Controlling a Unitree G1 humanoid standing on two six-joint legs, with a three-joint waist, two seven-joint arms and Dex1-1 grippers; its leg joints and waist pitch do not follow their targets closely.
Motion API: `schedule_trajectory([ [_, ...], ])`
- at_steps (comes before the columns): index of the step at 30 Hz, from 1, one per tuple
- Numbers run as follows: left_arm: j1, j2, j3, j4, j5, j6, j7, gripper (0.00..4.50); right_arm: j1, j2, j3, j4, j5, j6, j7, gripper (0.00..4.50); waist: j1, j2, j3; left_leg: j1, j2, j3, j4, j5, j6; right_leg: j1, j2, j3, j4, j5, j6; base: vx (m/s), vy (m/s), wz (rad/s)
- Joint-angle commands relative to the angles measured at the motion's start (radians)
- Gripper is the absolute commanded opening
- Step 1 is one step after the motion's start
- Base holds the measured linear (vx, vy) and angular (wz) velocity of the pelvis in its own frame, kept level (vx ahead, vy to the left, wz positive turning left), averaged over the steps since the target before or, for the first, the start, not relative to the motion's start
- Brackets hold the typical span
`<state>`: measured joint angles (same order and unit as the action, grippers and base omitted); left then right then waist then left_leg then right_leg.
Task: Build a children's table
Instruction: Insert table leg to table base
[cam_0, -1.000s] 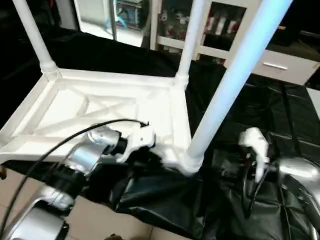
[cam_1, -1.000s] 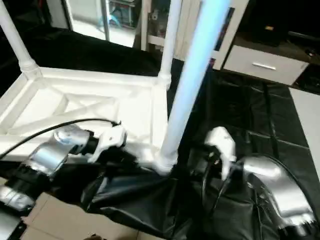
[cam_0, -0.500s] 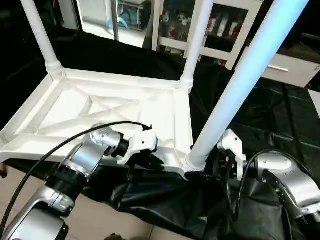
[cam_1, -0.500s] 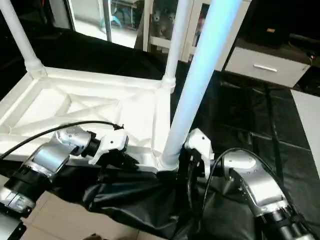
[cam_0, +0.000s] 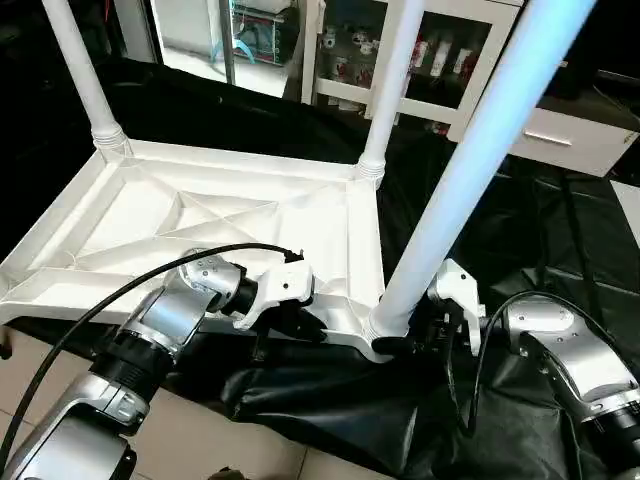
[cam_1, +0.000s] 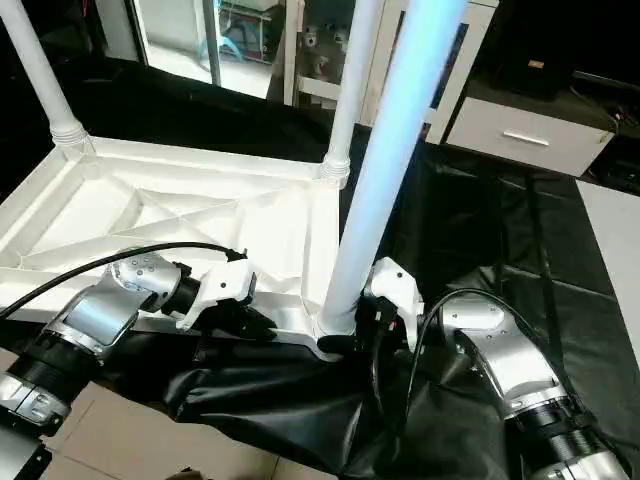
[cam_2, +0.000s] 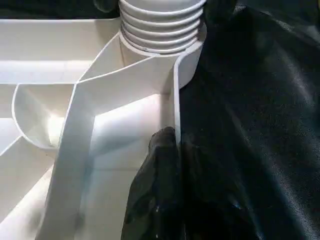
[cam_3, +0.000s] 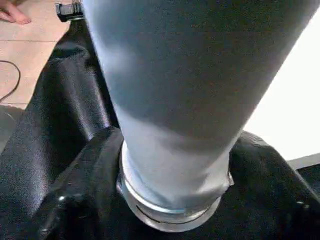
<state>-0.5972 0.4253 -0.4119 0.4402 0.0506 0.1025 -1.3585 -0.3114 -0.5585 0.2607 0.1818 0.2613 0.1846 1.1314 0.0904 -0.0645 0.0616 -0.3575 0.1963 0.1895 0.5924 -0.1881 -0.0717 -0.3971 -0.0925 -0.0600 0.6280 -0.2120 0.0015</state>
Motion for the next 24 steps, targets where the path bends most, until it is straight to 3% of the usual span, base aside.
schedule_trajectory([
  [1, 0.028, -0.003, -0.067, 0.006, 0.036, 0.002, -0.015, 0.00, -0.008, -0.002, 0.000, 0.010, -0.019, -0.018, 0.016, 3.04, 0.000, -0.002, -0.070, 0.007, 0.038, -0.009, -0.061, -0.105, 0.079, 0.053, -0.053, 0.047, -0.055, 0.024, -0.280, 0.000, 0.000, 0.00],
  [3, 0.028, -0.002, -0.068, 0.008, 0.038, 0.001, -0.015, 0.00, -0.007, 0.000, 0.001, 0.015, -0.023, -0.027, 0.019, 2.83, 0.000, -0.002, -0.071, 0.006, 0.038, -0.010, -0.061, -0.103, 0.081, 0.054, -0.053, 0.047, -0.054, 0.028, -0.282, 0.000, 0.000, 0.00],
  [11, 0.025, -0.012, -0.054, 0.027, 0.037, -0.006, 0.010, 0.00, 0.006, 0.033, -0.018, 0.037, -0.011, -0.017, -0.025, 2.72, -0.001, -0.003, -0.072, 0.008, 0.038, -0.010, -0.061, -0.116, 0.076, 0.053, -0.053, 0.046, -0.055, 0.019, -0.282, 0.000, 0.000, 0.00],
  [14, 0.014, -0.044, -0.030, 0.059, 0.036, -0.001, 0.068, 0.00, 0.007, 0.074, -0.046, 0.076, -0.018, 0.020, -0.123, 2.71, -0.004, -0.005, -0.065, 0.009, 0.038, -0.011, -0.067, -0.178, 0.049, 0.049, -0.053, 0.045, -0.069, -0.088, -0.260, 0.000, 0.000, 0.00],
  [15, 0.008, -0.056, -0.022, 0.071, 0.037, 0.002, 0.092, 0.00, 0.004, 0.086, -0.053, 0.086, -0.023, 0.033, -0.155, 2.70, -0.006, -0.004, -0.059, 0.016, 0.040, -0.015, -0.075, -0.258, 0.015, 0.046, -0.056, 0.044, -0.083, -0.227, -0.228, 0.000, 0.000, 0.00],
  [18, -0.025, -0.115, 0.015, 0.124, 0.037, 0.023, 0.200, 0.00, -0.009, 0.156, -0.094, 0.118, -0.031, 0.109, -0.311, 2.70, -0.010, -0.003, -0.054, 0.023, 0.039, -0.020, -0.078, -0.335, -0.018, 0.038, -0.059, 0.043, -0.100, -0.384, -0.179, -0.039, 0.003, 0.00],
  [21, -0.060, -0.161, 0.033, 0.167, 0.041, 0.041, 0.276, 0.00, -0.022, 0.231, -0.138, 0.136, -0.031, 0.167, -0.453, 2.70, -0.020, -0.008, -0.055, 0.015, 0.035, -0.029, -0.086, -0.342, -0.042, 0.040, -0.058, 0.039, -0.105, -0.430, -0.135, 0.000, 0.000, 0.00],
  [23, -0.081, -0.187, 0.043, 0.193, 0.049, 0.060, 0.333, 0.00, -0.031, 0.268, -0.155, 0.153, -0.047, 0.180, -0.535, 2.69, -0.025, -0.005, -0.058, 0.019, 0.035, -0.031, -0.086, -0.344, -0.049, 0.037, -0.060, 0.038, -0.107, -0.419, -0.131, 0.000, 0.000, 0.00],
  [24, -0.126, -0.243, 0.072, 0.249, 0.062, 0.099, 0.468, 0.00, -0.048, 0.328, -0.175, 0.191, -0.087, 0.187, -0.679, 2.69, -0.031, -0.008, -0.058, 0.018, 0.035, -0.032, -0.086, -0.345, -0.043, 0.038, -0.059, 0.037, -0.108, -0.402, -0.137, 0.000, 0.000, 0.00],
])
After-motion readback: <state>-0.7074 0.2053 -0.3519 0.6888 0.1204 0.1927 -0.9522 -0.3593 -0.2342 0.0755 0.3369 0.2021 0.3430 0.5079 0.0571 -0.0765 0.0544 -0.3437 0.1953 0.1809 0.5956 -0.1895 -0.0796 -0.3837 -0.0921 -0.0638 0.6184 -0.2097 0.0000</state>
